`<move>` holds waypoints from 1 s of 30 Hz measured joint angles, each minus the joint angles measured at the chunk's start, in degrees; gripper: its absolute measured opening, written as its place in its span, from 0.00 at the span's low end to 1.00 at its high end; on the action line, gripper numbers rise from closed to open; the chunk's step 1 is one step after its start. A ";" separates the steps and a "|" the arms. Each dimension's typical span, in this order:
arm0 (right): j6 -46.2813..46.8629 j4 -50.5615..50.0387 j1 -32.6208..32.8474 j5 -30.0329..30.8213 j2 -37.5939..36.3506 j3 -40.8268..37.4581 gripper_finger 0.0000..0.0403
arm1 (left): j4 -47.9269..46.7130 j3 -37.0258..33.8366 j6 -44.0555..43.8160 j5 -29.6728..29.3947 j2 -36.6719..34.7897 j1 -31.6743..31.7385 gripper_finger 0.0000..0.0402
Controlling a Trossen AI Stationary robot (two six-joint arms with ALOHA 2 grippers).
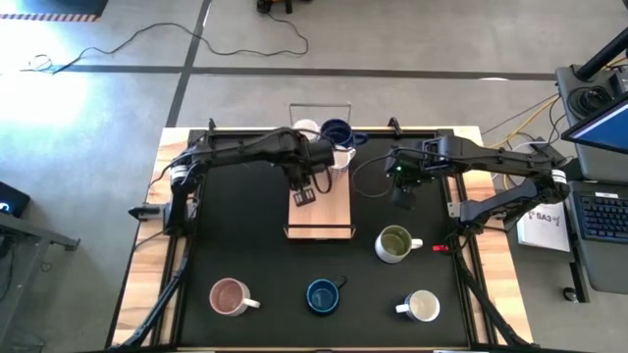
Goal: Place coffee mugs
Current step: Put the left blue patterned mug on the shelf
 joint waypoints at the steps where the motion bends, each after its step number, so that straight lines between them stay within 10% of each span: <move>1: 0.00 0.02 0.00 0.01 -0.09 0.00 0.21 | 0.28 -0.61 0.02 -0.68 0.00 -0.27 0.07; 30: 1.14 0.11 0.00 0.01 -0.32 -0.02 0.21 | 11.22 -7.47 3.01 -10.46 -0.04 2.29 0.01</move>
